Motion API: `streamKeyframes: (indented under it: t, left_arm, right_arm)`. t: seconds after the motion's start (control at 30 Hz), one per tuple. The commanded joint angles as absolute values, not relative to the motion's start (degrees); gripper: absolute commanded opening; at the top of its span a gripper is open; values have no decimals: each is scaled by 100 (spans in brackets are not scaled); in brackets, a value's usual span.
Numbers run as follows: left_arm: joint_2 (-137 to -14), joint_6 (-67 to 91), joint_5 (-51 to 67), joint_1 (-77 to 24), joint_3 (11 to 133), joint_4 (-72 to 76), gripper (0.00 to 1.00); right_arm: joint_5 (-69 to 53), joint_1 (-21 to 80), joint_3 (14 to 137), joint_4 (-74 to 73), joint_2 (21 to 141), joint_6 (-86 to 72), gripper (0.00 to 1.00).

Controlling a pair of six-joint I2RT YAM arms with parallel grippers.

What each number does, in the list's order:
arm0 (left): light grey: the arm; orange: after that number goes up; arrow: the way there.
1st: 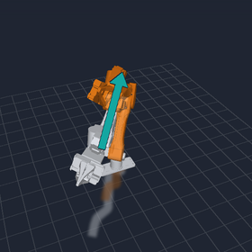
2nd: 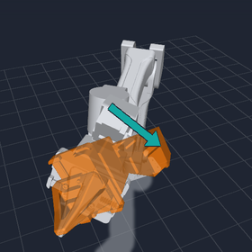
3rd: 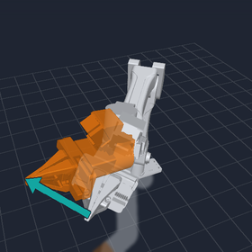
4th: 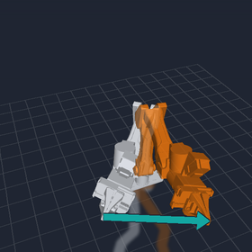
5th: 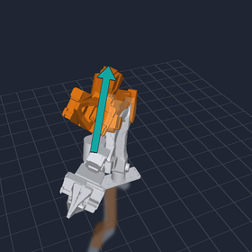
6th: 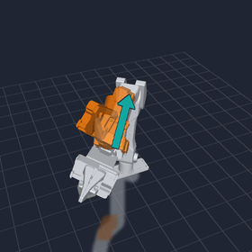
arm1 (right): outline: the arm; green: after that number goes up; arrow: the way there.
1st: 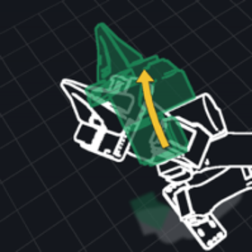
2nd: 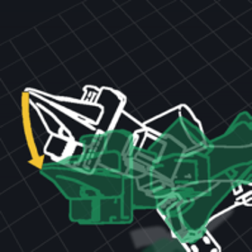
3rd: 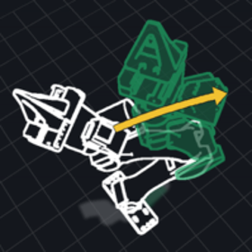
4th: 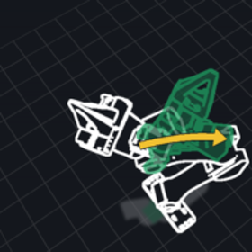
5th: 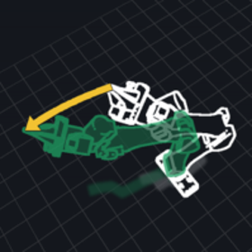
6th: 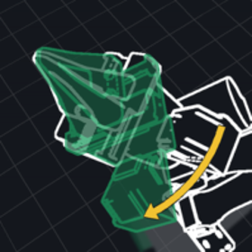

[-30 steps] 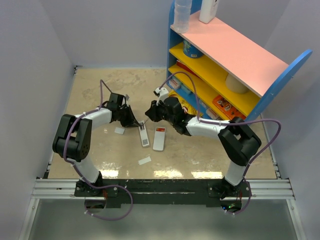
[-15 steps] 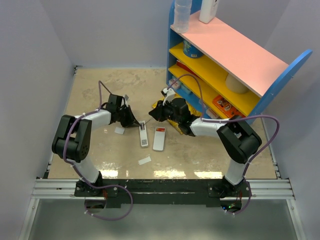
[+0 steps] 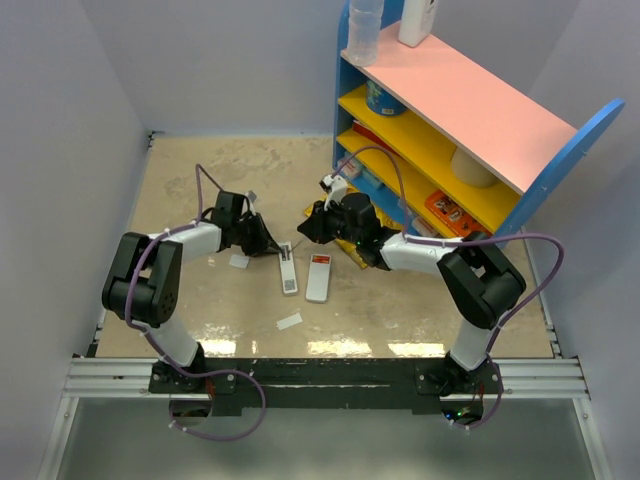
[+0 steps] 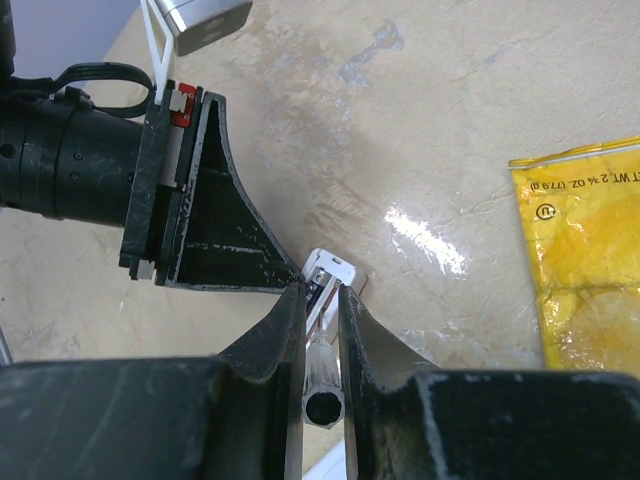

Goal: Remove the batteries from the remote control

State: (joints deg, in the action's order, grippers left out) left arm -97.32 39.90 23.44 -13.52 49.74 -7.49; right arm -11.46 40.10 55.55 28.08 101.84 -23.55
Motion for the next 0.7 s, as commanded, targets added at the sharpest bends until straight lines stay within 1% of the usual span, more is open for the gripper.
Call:
streamKeyframes:
  t: [0.0, 0.07, 0.27, 0.67]
  left_arm:
    - [-9562, 3973, 2531, -1398, 5027, -1081, 20]
    - [-9562, 3911, 2488, -1397, 5184, -1247, 23]
    - [-9483, 3850, 2452, -1397, 5361, -1380, 25]
    - [-9483, 3806, 2496, -1336, 5309, -1318, 24]
  right_arm:
    - [-1318, 4034, 5739, 2601, 9932, -2224, 0]
    - [-1336, 4034, 5757, 2593, 9932, -2224, 0]
    - [-1292, 4043, 5862, 2496, 9853, -2162, 0]
    - [-1274, 4052, 6091, 2382, 9861, -2004, 0]
